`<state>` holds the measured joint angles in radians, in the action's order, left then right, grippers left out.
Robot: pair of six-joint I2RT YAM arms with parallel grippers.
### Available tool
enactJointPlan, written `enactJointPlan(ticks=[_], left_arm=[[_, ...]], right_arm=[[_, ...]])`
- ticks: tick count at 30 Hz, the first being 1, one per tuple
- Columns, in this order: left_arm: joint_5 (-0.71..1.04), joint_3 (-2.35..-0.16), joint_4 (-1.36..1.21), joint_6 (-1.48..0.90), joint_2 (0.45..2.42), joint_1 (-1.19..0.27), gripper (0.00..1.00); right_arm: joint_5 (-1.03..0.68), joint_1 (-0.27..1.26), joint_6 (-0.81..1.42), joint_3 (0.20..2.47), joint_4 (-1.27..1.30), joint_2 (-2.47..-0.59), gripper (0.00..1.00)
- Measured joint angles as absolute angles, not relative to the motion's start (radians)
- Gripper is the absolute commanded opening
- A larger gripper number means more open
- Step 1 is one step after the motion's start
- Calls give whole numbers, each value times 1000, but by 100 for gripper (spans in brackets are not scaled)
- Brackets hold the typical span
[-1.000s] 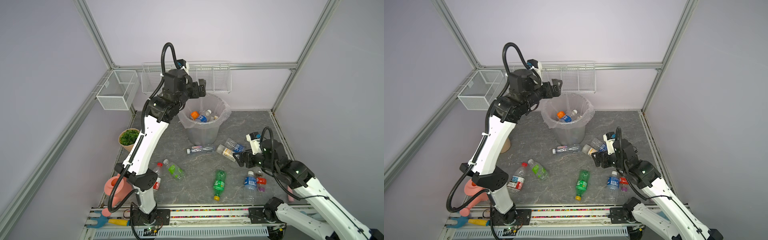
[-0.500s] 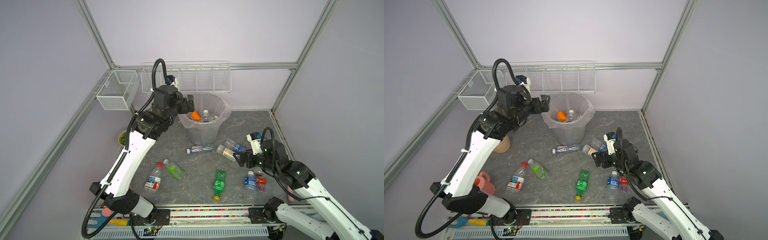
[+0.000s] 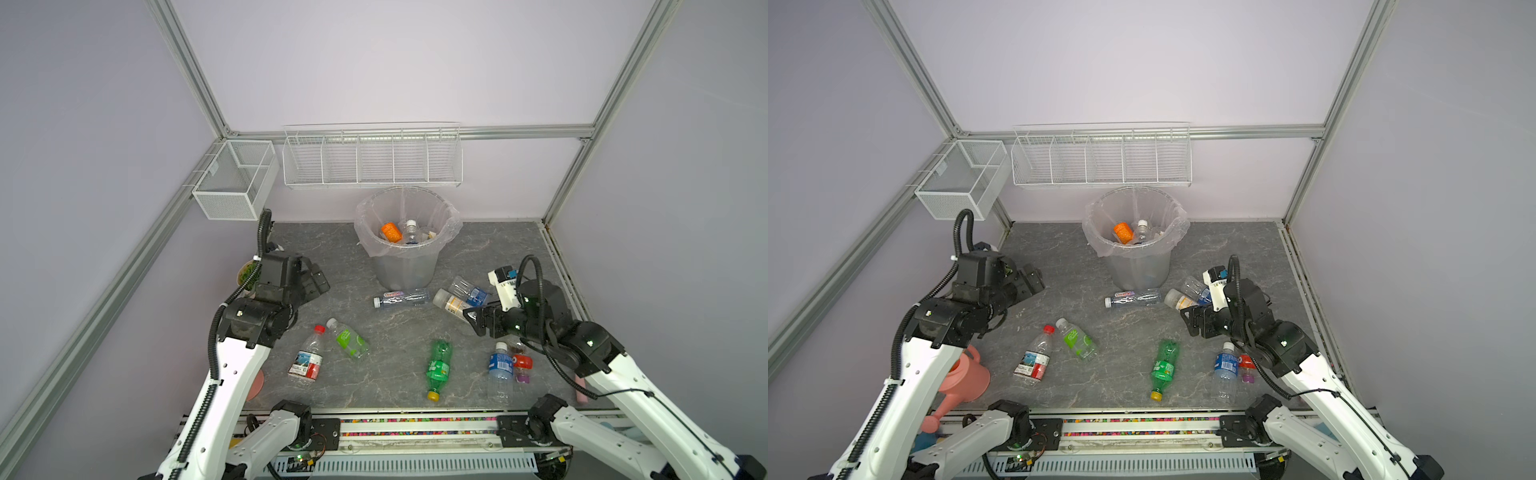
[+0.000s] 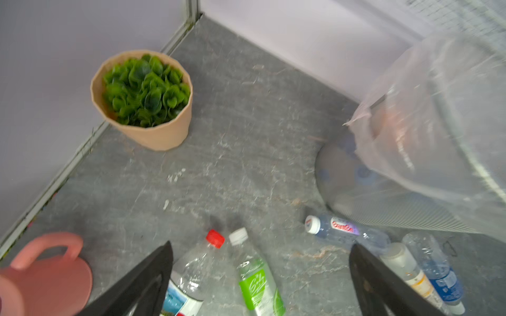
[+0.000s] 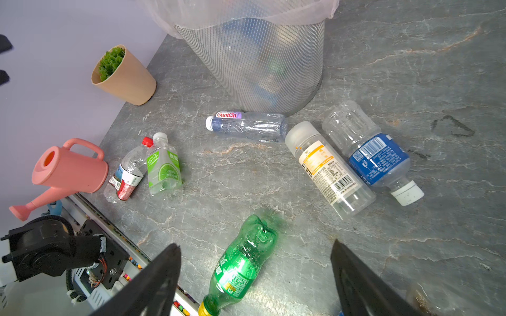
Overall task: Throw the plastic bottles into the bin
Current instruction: 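Move the left gripper back down toward the red-capped bottle, then lower the left gripper onto the red-capped scenic-label bottle and close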
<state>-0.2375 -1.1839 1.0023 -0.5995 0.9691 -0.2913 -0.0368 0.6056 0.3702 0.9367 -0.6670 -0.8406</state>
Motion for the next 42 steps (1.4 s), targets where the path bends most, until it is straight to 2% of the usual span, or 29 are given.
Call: enactJointPlan(ticks=[9,19,35,42], left_arm=[[-218,-943,1037,-724,870,-273,100],[-138,-725,978,-801,857,-233,100],[-155,-610,885,-867,861,-224,99],[-144,-591,821,-844,869,-80,100]], right_arm=[[-78,606,362,933,-652,-846,88],[-95,606,355,919,-652,-846,88],[-106,606,355,907,-628,-854,88],[-114,606,359,886,-608,-854,88]])
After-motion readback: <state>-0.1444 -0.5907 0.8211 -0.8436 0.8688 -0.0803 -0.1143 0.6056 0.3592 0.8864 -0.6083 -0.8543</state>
